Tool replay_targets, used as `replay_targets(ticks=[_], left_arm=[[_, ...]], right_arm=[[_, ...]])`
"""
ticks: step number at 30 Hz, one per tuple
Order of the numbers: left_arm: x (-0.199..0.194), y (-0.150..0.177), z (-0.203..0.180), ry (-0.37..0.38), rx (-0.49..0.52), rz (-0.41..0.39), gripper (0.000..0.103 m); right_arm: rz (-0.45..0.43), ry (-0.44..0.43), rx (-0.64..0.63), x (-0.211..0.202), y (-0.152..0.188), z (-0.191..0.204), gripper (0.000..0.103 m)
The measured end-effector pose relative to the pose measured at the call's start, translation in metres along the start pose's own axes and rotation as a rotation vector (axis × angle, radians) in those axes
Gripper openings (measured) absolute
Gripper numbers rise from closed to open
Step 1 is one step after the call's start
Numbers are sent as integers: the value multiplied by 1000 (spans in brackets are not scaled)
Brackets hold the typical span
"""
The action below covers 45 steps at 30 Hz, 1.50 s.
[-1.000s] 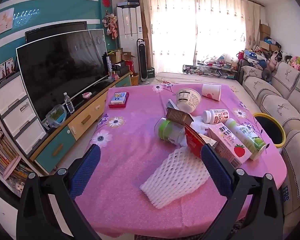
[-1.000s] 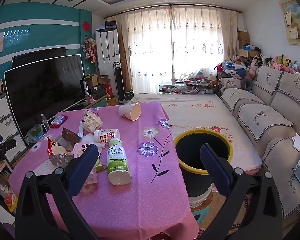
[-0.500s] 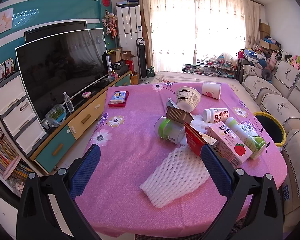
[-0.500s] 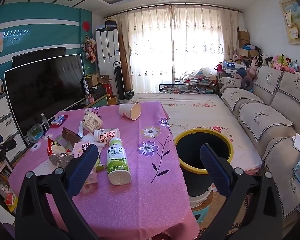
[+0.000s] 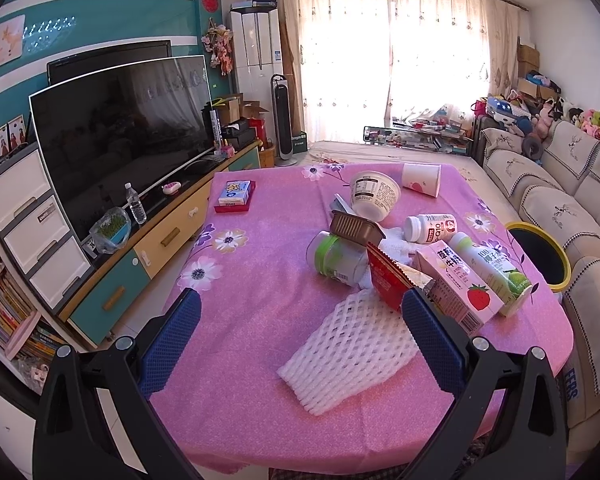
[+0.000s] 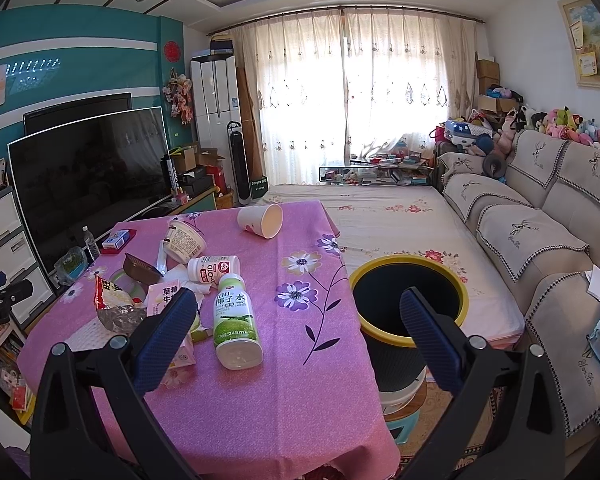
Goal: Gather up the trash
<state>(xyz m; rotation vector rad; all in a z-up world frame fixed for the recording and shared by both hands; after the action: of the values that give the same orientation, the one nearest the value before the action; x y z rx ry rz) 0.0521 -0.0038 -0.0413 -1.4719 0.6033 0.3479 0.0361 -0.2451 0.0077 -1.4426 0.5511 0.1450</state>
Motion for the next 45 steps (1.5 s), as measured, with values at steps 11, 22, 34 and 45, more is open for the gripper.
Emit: replay_targets(ticks=[11, 22, 34, 45], left_arm=[[1, 1, -1, 2, 2, 3, 99], [1, 2, -2, 5, 2, 6, 99], [1, 2, -2, 4, 3, 6, 99], [1, 2, -2, 2, 3, 7, 99]], right_arm=[[1, 1, 2, 0, 0, 0, 97], [5, 0, 4, 3, 2, -3, 97], [6, 0, 4, 4, 2, -3, 97], [8, -1, 4, 5, 3, -2, 97]])
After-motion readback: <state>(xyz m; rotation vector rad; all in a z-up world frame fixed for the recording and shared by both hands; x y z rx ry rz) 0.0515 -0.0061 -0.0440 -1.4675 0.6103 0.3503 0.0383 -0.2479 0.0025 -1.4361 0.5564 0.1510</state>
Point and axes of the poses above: each gripper's, at about its wrist camera, not at the fingertips, and x roughly the way its jaws point, z to its left, y to its underside, the point moved 6 cm from there along x, roughly the way its jaws point, and after that the axes turned 8 degrees about y, right-handed, at the moved point
